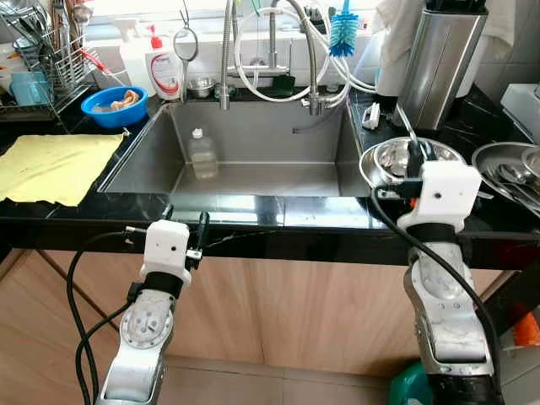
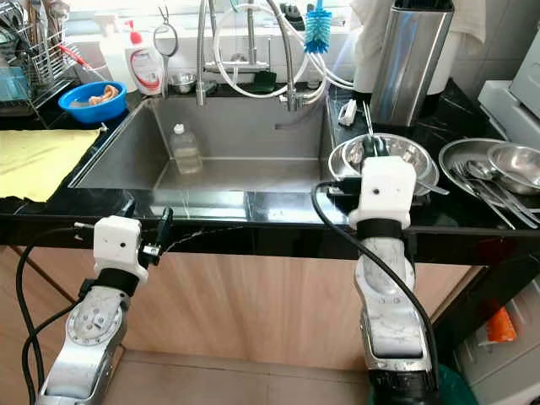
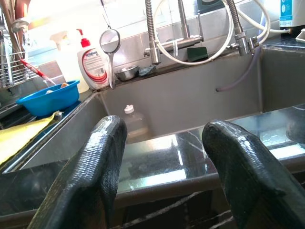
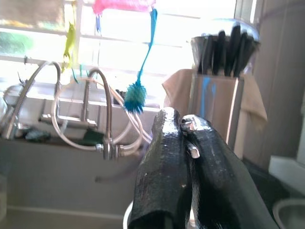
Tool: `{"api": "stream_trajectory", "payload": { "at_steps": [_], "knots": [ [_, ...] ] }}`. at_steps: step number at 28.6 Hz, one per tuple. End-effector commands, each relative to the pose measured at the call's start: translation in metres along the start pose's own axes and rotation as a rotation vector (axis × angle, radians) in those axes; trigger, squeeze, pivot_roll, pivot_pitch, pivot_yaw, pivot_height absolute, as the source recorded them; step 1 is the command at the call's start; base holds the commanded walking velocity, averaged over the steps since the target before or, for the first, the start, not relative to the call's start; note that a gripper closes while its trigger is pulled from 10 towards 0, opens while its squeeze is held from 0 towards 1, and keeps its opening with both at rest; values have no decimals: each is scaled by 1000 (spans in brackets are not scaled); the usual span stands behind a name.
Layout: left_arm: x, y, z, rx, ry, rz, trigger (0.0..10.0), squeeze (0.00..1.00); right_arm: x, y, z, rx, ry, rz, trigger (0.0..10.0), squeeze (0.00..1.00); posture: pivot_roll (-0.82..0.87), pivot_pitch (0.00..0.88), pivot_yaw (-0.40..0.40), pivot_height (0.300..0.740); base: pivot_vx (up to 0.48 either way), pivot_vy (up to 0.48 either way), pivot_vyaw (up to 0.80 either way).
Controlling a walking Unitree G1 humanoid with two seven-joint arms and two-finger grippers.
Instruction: Kitchen organization
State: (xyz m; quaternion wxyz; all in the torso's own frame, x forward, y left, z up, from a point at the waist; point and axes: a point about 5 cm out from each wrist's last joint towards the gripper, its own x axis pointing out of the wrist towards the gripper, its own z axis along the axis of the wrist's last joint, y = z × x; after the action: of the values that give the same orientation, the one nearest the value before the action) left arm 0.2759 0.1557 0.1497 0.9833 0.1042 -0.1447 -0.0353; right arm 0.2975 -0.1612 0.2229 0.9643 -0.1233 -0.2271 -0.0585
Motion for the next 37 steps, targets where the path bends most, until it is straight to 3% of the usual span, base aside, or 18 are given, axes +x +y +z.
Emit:
{"api": "stream_trajectory", "payload": {
  "at_steps": [1, 4, 6, 7, 8, 11, 15, 17, 21, 22, 24, 25, 26, 28, 29, 31, 34, 37],
  "knots": [
    [8, 3, 9, 15, -26, 10, 10000, 0, 5, 9, 18, 32, -69, 71, 10000, 0, -82, 0, 54, 740, 0, 0, 0],
    [13, 4, 12, -21, -18, 22, 10000, 0, 6, 20, 23, 134, -65, 150, 10000, 0, -84, 0, 54, 740, 0, 0, 0],
    [19, 9, 16, -85, -11, 59, 10000, 0, 6, 33, 31, 306, -58, 251, 10000, 0, -84, 0, 55, 740, 0, 0, 0],
    [19, 9, 16, -85, -11, 59, 10000, 0, 6, 33, 31, 306, -58, 251, 10000, 0, -84, 0, 55, 740, 0, 0, 0],
    [21, 11, 18, -128, -20, 72, 10000, 0, 6, 37, 36, 439, -44, 279, 10000, 0, -85, 0, 55, 740, 0, 0, 0],
    [23, 16, 20, -197, -21, 99, 10000, 0, 2, 43, 38, 611, -20, 347, 10000, 0, -85, 0, 55, 740, 0, 0, 0],
    [24, 23, 21, -292, -16, 151, 10000, 0, -5, 45, 35, 745, 18, 384, 10000, 0, -85, 0, 55, 740, 0, 0, 0],
    [24, 29, 20, -395, -14, 201, 10000, 0, -12, 47, 35, 916, 31, 444, 10000, 0, -85, 0, 55, 740, 0, 0, 0],
    [24, 33, 17, -481, -2, 233, 10000, 0, -23, 46, 30, 1086, 81, 488, 10000, 0, -93, 0, 55, 740, 0, 0, 0],
    [25, 31, 19, -517, -1, 215, 10000, 0, -31, 44, 19, 1139, 135, 487, 10000, 0, -87, 0, 54, 740, 0, 0, 0],
    [26, 27, 21, -560, -1, 184, 10000, 0, -38, 42, 10, 1156, 171, 482, 10000, 0, -87, 0, 54, 740, 0, 0, 0],
    [26, 25, 21, -632, -2, 173, 10000, 0, -42, 39, 3, 1190, 200, 473, 10000, 0, -84, 0, 57, 740, 0, 0, 0],
    [26, 25, 21, -632, -2, 173, 10000, 0, -42, 39, 3, 1190, 200, 473, 10000, 0, -84, 0, 57, 740, 0, 0, 0],
    [23, 26, 18, -752, 6, 191, 10000, 0, -53, 31, -13, 1338, 248, 435, 10000, 0, -87, 0, 58, 740, 0, 0, 0],
    [23, 26, 18, -752, 6, 191, 10000, 0, -53, 31, -13, 1338, 248, 435, 10000, 0, -87, 0, 58, 740, 0, 0, 0],
    [24, 27, 20, -830, -3, 187, 10000, 0, -60, 27, -17, 1362, 265, 441, 10000, 0, -81, 0, 61, 740, 0, 0, 0],
    [25, 25, 25, -896, -21, 131, 10000, 0, -69, 24, -19, 1424, 284, 459, 10000, 0, -76, 0, 62, 740, 0, 0, 0],
    [25, 25, 26, -894, -24, 116, 10000, 0, -74, 23, -19, 1463, 287, 480, 10000, 0, -76, 0, 64, 740, 0, 0, 0]
  ]
}}
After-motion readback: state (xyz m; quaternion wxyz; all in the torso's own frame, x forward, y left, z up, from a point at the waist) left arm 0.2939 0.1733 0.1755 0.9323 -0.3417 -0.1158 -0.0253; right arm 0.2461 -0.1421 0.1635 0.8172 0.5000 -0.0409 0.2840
